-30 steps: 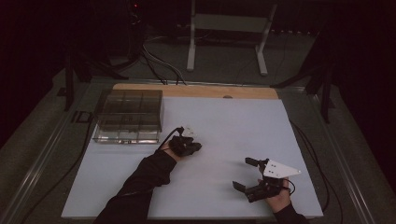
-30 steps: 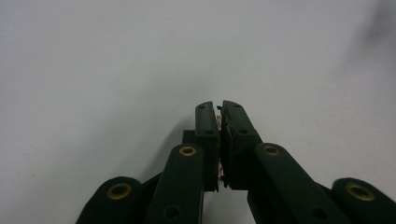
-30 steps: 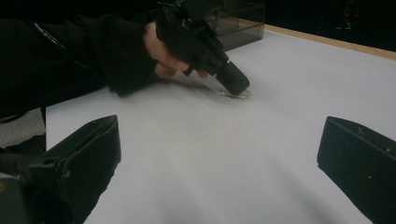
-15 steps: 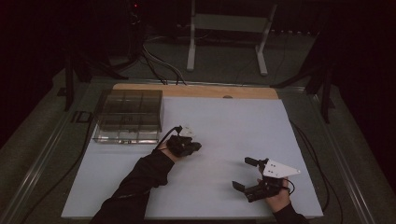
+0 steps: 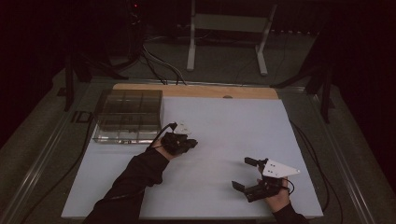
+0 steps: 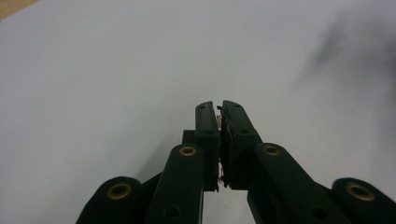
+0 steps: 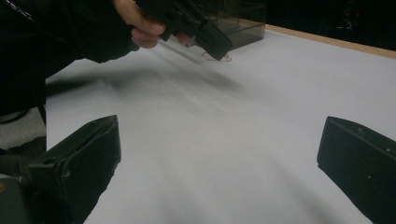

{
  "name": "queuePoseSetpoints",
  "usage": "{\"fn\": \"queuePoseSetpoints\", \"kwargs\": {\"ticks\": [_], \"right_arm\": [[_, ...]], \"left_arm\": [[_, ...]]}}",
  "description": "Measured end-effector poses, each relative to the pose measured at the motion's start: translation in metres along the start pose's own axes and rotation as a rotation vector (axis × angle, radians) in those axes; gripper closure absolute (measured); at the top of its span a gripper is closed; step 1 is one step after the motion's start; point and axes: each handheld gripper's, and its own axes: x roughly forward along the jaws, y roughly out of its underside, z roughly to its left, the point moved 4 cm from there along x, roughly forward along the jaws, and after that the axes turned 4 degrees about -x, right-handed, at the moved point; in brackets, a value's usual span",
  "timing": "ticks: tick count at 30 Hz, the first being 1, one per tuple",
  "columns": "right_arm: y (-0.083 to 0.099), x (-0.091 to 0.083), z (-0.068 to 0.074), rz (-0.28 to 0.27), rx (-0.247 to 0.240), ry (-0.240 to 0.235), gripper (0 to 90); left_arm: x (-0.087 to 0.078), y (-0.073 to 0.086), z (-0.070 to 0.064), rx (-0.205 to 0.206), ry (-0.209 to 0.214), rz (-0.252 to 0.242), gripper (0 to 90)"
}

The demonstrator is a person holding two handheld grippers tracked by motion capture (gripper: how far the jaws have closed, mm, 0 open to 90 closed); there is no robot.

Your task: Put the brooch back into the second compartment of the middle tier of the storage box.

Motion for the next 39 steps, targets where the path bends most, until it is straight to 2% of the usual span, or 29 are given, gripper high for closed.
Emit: {"fn": "queuePoseSetpoints", "kwargs": {"ticks": [8,26,39], "right_arm": [[0.000,0.001,0.000,0.002,0.000,0.000,0.0],[0.001,0.001,0.000,0.005,0.001,0.000,0.0],[0.000,0.001,0.000,0.004,-0.001,0.000,0.0]], "left_arm": [[-0.013,-0.003,0.003,-0.001,-0.010,-0.006,87.1],[-0.031,-0.004,0.006,0.006,-0.031,-0.008,87.1],[-0.048,-0.002,0.014,-0.008,-0.056,-0.014,87.1]]}}
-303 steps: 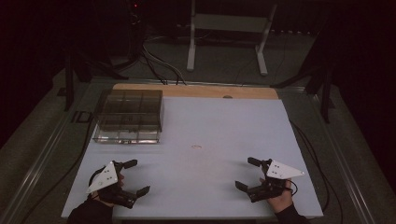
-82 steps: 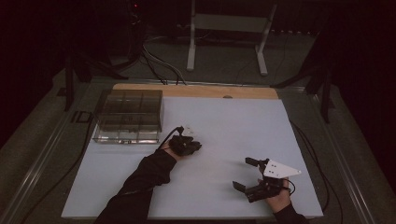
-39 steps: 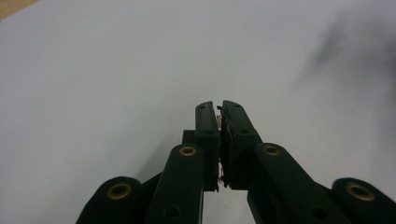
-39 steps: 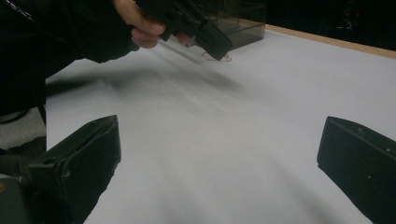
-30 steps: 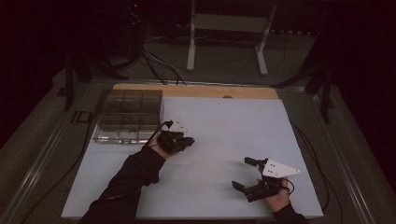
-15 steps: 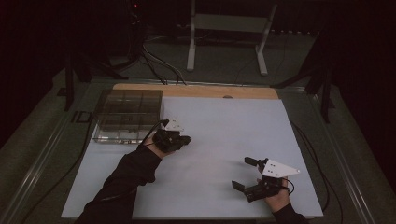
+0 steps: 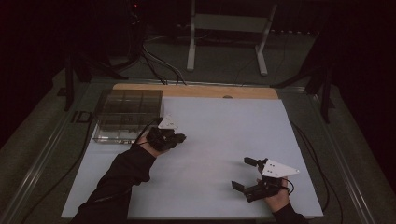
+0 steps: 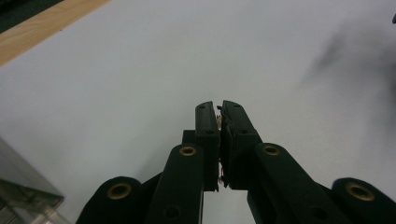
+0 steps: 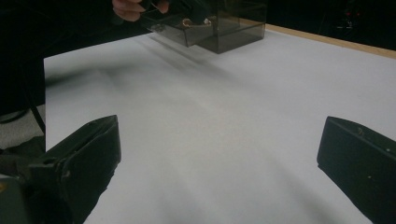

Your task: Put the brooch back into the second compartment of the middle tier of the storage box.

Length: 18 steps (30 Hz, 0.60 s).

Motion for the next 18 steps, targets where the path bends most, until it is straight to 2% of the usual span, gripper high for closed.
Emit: {"fn": "queuePoseSetpoints", "kwargs": {"ticks": [18], "right_arm": [[0.000,0.000,0.000,-0.002,0.001,-0.001,0.0]], "left_arm": [[-0.017,0.006,0.011,-0.017,-0.033,0.002,87.1]]}}
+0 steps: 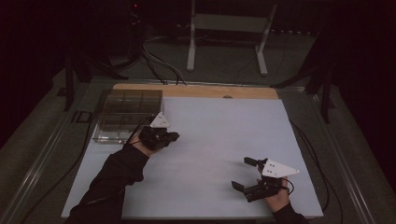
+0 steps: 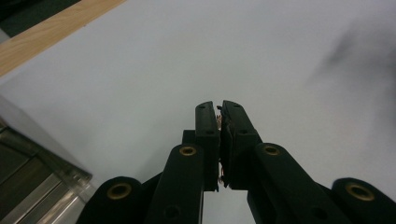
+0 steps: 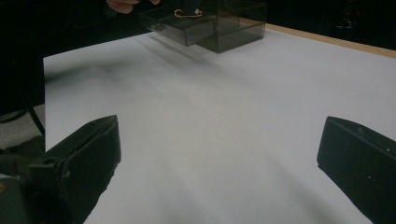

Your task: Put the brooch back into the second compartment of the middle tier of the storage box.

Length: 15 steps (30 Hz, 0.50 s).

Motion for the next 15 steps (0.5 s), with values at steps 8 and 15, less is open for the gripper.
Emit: {"fn": "queuePoseSetpoints", "kwargs": {"ticks": [8,15], "right_arm": [[0.000,0.000,0.000,0.000,-0.003,0.000,0.0],[0.000,0.001,0.001,0.003,-0.003,0.000,0.0]], "left_arm": [[-0.011,0.006,0.007,-0.013,-0.023,0.004,87.1],[-0.021,0.011,0.014,-0.025,-0.041,0.002,87.1]]}}
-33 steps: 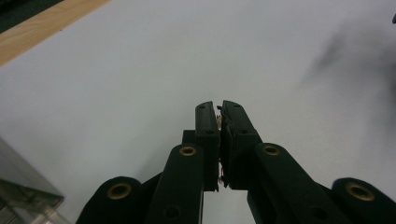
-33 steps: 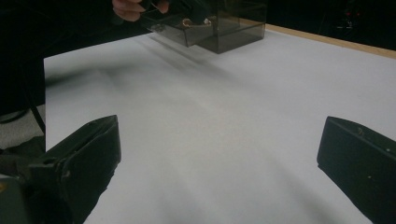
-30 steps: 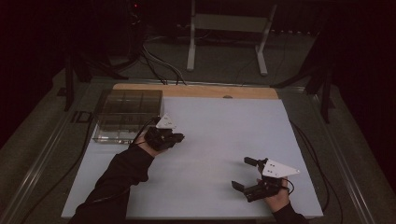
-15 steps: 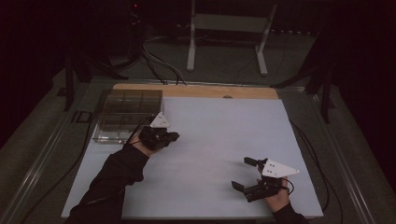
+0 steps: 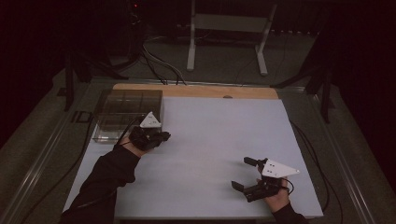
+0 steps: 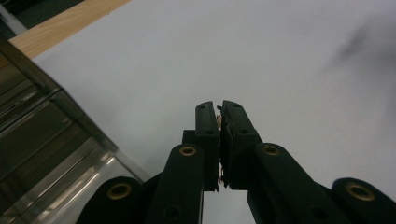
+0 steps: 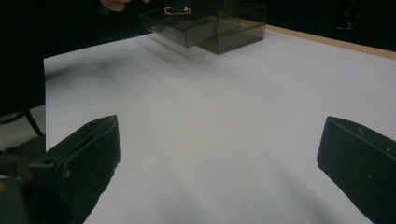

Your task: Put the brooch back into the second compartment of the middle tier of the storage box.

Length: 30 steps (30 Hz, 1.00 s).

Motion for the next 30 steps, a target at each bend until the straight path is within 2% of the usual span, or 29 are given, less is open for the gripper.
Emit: {"fn": "queuePoseSetpoints", "kwargs": {"ticks": [22,30], "right_arm": [[-0.001,0.000,0.001,-0.005,-0.002,-0.003,0.0],[-0.001,-0.001,0.000,-0.008,0.002,-0.001,0.0]], "left_arm": [[-0.030,0.008,0.022,-0.027,-0.061,-0.005,87.1],[-0.043,0.014,0.032,-0.051,-0.084,-0.010,87.1]]}}
